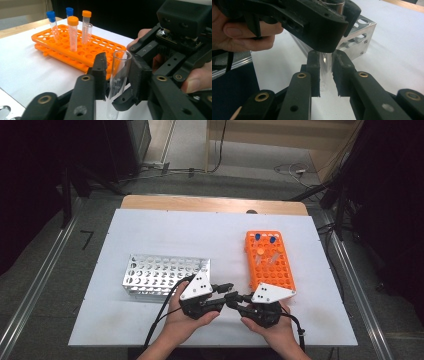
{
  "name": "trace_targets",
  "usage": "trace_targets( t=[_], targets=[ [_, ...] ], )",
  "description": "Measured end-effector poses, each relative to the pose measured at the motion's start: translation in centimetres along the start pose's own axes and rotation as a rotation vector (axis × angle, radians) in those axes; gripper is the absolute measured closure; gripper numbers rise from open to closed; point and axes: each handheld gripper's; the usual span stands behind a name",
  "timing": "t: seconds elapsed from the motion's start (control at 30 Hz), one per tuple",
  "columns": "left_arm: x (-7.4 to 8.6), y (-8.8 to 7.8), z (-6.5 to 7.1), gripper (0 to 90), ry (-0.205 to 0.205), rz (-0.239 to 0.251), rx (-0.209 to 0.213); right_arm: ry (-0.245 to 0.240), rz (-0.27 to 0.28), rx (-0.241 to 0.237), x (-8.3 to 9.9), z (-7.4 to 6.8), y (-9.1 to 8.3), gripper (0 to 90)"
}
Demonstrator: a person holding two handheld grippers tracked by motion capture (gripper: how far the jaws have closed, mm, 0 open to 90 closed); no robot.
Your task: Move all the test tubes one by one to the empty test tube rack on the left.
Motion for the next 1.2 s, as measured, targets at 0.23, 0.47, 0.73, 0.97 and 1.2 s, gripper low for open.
trace_targets(
  t=[0.23, 0.47, 0.73, 0.97, 1.2],
  targets=[
    [-0.3, 0.0, 0.1, 76.0, 0.017, 0.005, -0.012, 0.003, 0.008, -0.001, -0.1, 0.1, 0.0, 74.1],
    [-0.8, -0.2, -0.8, 76.1, -0.011, 0.028, -0.025, 0.022, 0.031, -0.009, 0.1, 0.5, -0.5, 58.2],
    [-1.4, -0.5, -2.7, 76.1, -0.041, 0.041, -0.080, 0.045, 0.082, 0.004, 0.6, 1.5, -2.0, 26.4],
    [-1.5, -1.0, -4.2, 76.2, -0.054, 0.044, -0.113, 0.083, 0.083, 0.031, 1.6, 3.2, -3.9, 7.0],
    [-1.6, -1.6, -5.6, 76.2, -0.062, 0.058, -0.155, 0.110, 0.097, 0.033, 2.4, 4.7, -6.0, 0.0]
  ],
)
Point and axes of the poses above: each handheld gripper's, and its own axes: y roughly forward along the jaws, x roughly out of its underside, z roughly to its right, and after that the axes turned 5 degrees about y, right-handed
